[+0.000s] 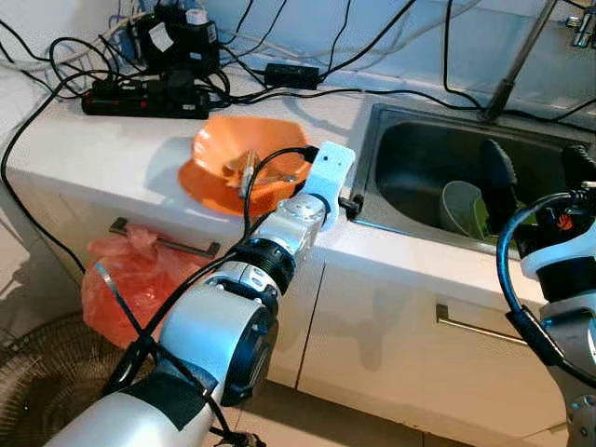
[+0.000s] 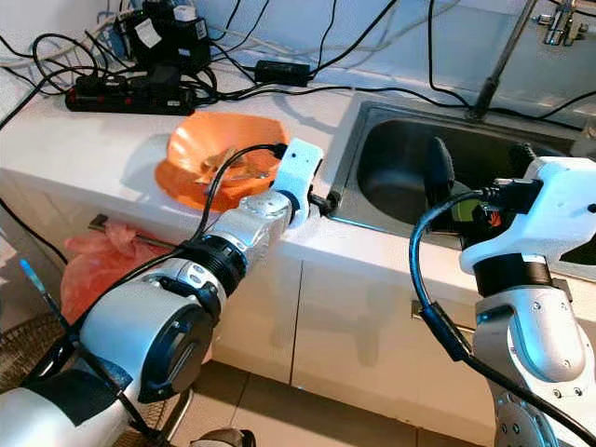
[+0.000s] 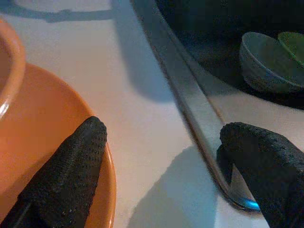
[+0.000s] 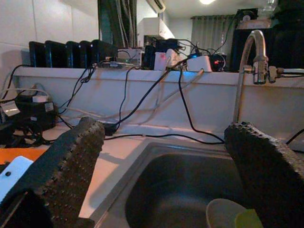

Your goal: Kitchen organization

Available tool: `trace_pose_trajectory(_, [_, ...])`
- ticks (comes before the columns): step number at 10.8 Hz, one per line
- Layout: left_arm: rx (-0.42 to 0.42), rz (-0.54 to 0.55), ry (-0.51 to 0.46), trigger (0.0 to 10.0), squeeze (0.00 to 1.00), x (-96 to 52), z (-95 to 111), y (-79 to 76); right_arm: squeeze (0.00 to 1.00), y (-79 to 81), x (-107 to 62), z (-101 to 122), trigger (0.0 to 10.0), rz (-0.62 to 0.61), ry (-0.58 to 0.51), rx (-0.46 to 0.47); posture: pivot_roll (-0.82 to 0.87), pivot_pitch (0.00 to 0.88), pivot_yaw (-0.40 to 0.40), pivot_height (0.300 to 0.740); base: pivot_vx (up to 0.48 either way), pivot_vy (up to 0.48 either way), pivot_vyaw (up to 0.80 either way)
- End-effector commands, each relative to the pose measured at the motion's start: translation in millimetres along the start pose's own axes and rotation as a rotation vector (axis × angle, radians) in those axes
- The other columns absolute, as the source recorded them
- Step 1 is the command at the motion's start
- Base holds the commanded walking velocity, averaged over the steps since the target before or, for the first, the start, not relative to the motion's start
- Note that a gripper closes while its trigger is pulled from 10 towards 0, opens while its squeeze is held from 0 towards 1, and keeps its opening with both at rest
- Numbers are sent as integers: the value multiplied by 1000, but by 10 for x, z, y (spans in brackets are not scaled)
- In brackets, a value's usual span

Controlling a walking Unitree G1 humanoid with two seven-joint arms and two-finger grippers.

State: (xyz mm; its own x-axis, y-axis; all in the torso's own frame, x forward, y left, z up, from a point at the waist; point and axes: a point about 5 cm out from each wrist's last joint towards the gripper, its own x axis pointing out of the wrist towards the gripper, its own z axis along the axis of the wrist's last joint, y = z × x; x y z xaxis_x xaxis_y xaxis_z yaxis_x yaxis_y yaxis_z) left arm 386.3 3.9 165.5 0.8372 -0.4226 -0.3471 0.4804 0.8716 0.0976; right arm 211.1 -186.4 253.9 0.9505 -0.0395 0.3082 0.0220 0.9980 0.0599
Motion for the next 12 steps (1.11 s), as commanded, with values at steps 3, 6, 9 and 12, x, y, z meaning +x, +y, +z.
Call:
trace_pose_trajectory(3, [24,-120,-12,10000,0,24,93,-385,0,-15,-24,30,10000,-20,-8,-5,14,0,-24,740,0,0,0])
trace_pose_trajectory(6, [35,-165,-71,10000,0,18,205,-512,0,-21,-17,29,10000,-24,-8,-5,11,0,-24,740,0,0,0])
trace_pose_trajectory(9, [87,-141,-238,10000,0,-20,472,-409,0,-29,-3,29,10000,-25,-12,-4,24,0,-33,740,0,0,0])
trace_pose_trajectory(12, [87,-98,-367,10000,0,-70,657,-302,0,-40,33,33,10000,-18,-18,-6,30,0,-43,740,0,0,0])
